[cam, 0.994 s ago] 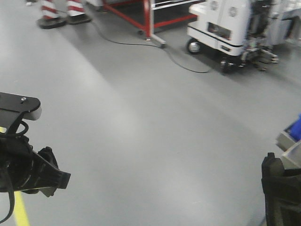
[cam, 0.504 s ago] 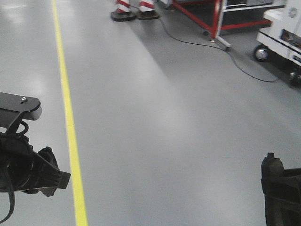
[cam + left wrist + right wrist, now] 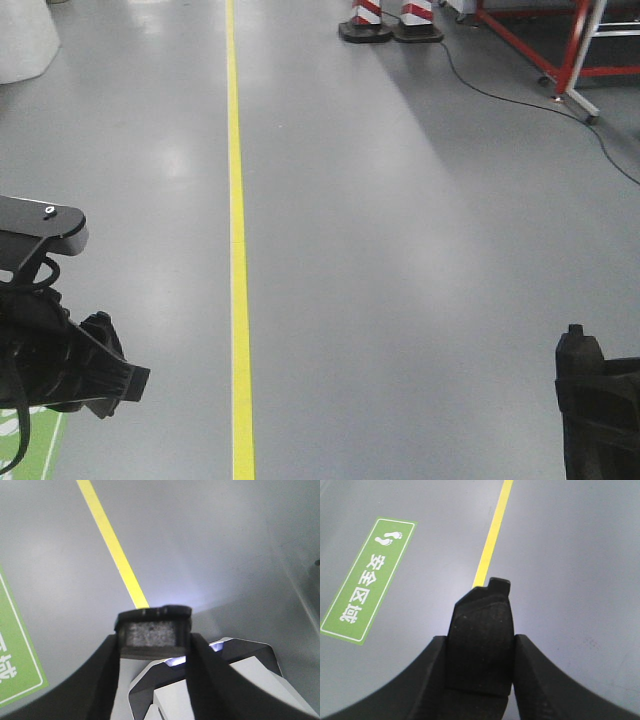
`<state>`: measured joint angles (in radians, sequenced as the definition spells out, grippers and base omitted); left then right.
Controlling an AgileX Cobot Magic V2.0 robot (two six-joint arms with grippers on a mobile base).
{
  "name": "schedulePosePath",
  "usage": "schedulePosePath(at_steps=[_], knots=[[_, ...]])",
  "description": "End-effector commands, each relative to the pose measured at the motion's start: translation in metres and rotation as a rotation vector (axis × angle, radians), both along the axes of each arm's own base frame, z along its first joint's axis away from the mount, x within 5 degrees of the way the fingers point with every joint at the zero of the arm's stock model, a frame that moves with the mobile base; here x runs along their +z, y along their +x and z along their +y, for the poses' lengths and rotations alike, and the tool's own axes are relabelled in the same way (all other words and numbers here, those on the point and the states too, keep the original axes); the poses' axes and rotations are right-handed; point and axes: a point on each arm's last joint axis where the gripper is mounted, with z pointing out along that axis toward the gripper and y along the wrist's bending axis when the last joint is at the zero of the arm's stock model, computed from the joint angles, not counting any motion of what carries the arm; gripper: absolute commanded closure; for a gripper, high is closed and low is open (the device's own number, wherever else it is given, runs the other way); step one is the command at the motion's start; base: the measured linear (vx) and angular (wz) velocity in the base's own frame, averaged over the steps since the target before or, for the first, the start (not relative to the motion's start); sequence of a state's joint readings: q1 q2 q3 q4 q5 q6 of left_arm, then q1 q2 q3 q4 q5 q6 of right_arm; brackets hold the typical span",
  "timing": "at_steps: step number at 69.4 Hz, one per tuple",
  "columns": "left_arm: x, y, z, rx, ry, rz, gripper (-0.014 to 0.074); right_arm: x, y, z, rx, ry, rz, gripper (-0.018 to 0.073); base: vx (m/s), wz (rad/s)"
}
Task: Move and align brake pads A on conveyor
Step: 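Drive the base along the yellow floor line toward the cones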
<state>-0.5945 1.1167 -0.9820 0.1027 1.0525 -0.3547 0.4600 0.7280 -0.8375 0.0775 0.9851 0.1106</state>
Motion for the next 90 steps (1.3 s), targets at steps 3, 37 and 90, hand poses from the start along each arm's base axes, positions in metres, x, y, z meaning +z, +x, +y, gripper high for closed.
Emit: schedulePosePath(at_steps=[3, 37, 90], knots=[[0.0145, 0.0011, -0.0012, -0.008, -0.046, -0.082, 0.0603, 0.0135, 0.003, 0.0012, 0.0, 0.041, -0.089, 0.0569, -0.05, 0.23], [0.0145, 0.0011, -0.0013, -0.008, -0.047, -0.081, 0.0603, 0.0135, 0.003, 0.0012, 0.0, 0.041, -0.089, 0.0569, 0.03, 0.09], [0.0145, 0.0011, -0.0013, -0.008, -0.047, -0.081, 0.0603, 0.0135, 0.003, 0.0012, 0.0, 0.041, -0.089, 0.0569, 0.25, 0.15]])
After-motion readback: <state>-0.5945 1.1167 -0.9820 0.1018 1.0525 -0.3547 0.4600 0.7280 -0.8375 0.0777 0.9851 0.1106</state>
